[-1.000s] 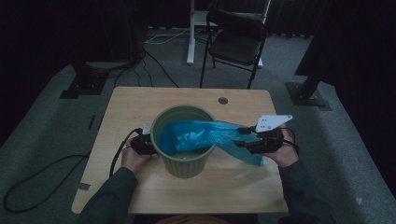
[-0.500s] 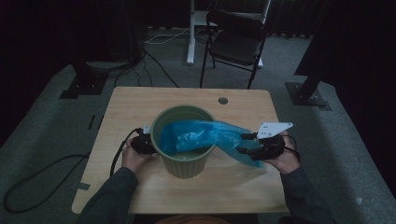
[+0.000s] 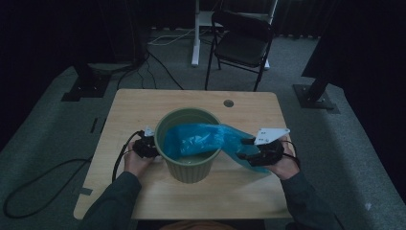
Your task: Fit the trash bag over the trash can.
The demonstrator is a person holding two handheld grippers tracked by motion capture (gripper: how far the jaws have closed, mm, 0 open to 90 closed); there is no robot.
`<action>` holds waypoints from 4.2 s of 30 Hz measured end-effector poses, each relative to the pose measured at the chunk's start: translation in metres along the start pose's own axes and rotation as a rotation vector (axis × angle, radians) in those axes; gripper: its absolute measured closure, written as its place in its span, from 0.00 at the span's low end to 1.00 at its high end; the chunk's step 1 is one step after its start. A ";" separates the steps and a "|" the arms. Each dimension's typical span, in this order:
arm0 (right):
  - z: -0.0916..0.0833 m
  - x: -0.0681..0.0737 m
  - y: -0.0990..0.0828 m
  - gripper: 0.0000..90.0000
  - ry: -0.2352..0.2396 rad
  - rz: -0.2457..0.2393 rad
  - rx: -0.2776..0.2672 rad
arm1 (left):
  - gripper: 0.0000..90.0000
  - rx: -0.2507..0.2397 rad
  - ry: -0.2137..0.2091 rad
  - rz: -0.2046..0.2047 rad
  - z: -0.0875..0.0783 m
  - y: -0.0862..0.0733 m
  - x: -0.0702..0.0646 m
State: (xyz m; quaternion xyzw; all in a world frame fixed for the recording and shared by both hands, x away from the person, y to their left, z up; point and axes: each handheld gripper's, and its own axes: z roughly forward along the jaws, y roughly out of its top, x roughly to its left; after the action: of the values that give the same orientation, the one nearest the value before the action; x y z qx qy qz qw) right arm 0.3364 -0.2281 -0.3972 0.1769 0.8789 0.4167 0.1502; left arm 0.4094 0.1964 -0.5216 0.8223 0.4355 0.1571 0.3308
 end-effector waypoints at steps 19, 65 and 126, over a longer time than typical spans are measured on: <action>-0.001 -0.004 0.000 0.81 0.033 0.013 0.005 | 0.61 -0.158 -0.006 -0.008 -0.052 0.005 -0.003; -0.029 -0.048 -0.024 0.98 0.095 0.221 -0.092 | 0.61 -0.247 -0.082 0.058 -0.105 -0.002 -0.024; 0.014 -0.047 0.091 0.99 0.204 0.069 -0.130 | 0.59 -0.383 -0.126 0.222 -0.148 0.070 -0.041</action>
State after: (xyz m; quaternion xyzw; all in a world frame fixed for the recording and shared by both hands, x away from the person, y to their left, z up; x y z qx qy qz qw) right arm 0.4009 -0.1851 -0.3288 0.1537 0.8541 0.4937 0.0569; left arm 0.3479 0.1946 -0.3639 0.7956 0.2830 0.2205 0.4881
